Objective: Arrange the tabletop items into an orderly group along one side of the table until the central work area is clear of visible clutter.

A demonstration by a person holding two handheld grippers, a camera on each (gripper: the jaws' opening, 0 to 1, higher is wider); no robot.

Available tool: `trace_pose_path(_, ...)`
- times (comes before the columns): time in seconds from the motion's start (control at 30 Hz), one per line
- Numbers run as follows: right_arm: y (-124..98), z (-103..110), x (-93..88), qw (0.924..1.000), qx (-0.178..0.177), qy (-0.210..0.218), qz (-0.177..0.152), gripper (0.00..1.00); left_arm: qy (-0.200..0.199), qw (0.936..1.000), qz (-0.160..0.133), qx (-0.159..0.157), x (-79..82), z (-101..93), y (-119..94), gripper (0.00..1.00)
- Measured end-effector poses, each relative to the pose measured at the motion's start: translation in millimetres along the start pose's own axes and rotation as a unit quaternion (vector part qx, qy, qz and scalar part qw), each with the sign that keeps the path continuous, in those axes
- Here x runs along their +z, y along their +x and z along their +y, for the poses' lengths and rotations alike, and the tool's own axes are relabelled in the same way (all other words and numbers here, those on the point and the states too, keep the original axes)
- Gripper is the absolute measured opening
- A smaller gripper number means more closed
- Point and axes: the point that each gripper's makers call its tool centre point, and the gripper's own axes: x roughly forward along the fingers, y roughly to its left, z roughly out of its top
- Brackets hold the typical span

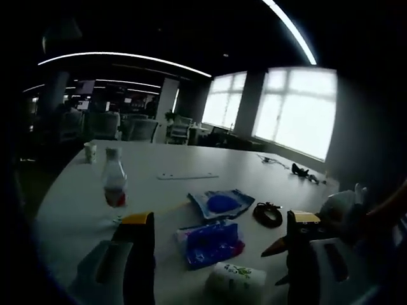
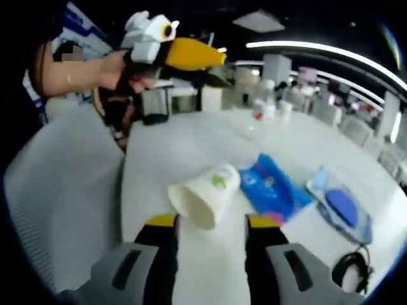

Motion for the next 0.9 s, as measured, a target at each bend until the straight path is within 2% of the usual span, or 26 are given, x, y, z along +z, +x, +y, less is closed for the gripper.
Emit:
trace_pose_path(0.17, 6, 3, 1.8, 0.9990, -0.004, -0.044, 0.008, 0.30, -0.002, 1.0000, 0.002, 0.002, -0.8, 2.7, -2, 0.81)
trace_pose_path(0.27, 8, 6, 0.8, 0.9990, 0.006, -0.041, 0.016, 0.16, 0.001, 1.0000, 0.005, 0.005, -2.0, 5.8, -4, 0.81)
trace_pose_path(0.57, 12, 0, -1.7, 0.9986, -0.010, -0.046, 0.023, 0.09, -0.004, 1.0000, 0.001, 0.003, -3.8, 6.5, -6, 0.81)
trace_pose_path(0.67, 12, -6, -5.6, 0.9989, -0.025, -0.020, 0.034, 0.01, -0.004, 1.0000, 0.001, 0.001, -4.6, 5.4, -6, 0.81)
trace_pose_path(0.83, 10, -8, -3.5, 0.9991, -0.029, -0.012, 0.029, 0.00, -0.007, 1.0000, 0.003, -0.004, -8.1, 3.5, -7, 0.78)
trace_pose_path(0.9, 8, -8, -0.6, 0.9993, -0.025, 0.010, 0.025, 0.00, -0.008, 1.0000, 0.002, -0.005, -9.1, 3.3, -7, 0.78)
